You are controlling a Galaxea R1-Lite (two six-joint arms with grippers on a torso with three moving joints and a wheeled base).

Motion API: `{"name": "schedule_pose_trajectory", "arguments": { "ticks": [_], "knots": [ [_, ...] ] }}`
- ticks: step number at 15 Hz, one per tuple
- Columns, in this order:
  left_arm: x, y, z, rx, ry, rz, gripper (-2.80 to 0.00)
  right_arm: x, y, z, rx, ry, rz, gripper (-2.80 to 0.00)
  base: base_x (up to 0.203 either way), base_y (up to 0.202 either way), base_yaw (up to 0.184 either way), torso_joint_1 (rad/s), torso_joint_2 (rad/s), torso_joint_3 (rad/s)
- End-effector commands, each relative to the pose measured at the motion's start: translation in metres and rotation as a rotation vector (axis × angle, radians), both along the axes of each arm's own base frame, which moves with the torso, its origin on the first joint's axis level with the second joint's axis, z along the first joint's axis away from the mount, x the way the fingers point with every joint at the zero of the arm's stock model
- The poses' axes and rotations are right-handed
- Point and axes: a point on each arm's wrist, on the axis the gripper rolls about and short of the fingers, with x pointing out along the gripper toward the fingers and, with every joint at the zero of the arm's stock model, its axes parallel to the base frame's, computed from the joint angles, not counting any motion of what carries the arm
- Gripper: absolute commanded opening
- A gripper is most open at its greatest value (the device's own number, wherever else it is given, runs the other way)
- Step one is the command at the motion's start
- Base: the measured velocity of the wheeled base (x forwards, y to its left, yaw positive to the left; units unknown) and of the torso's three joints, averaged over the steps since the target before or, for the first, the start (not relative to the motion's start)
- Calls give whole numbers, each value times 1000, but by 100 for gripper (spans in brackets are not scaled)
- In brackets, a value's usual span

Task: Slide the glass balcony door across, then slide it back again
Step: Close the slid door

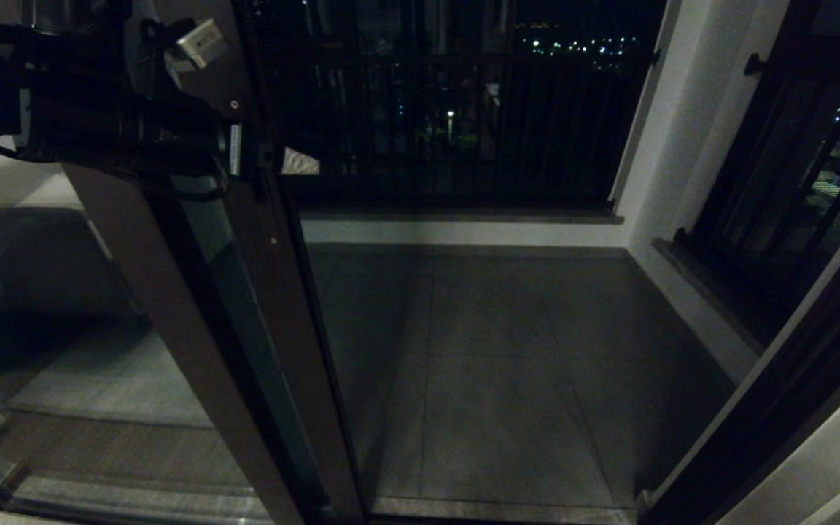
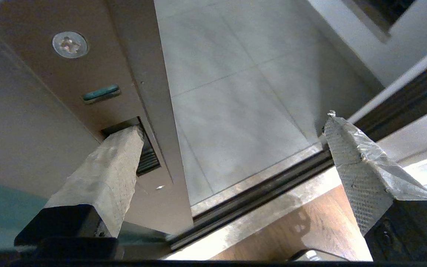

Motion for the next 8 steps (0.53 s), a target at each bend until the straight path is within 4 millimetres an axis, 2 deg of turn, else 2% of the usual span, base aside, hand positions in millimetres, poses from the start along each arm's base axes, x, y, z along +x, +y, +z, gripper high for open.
{"name": "schedule_pose_trajectory", "arguments": {
  "ticks": [1,8],
  "knots": [
    [0,-6,-2,3,12,-13,0,0,0,0,0,0,0,-280,0,0,0,0,0,0],
    [0,-36,-3,6,-27,-14,0,0,0,0,0,1,0,-280,0,0,0,0,0,0]
  ]
}}
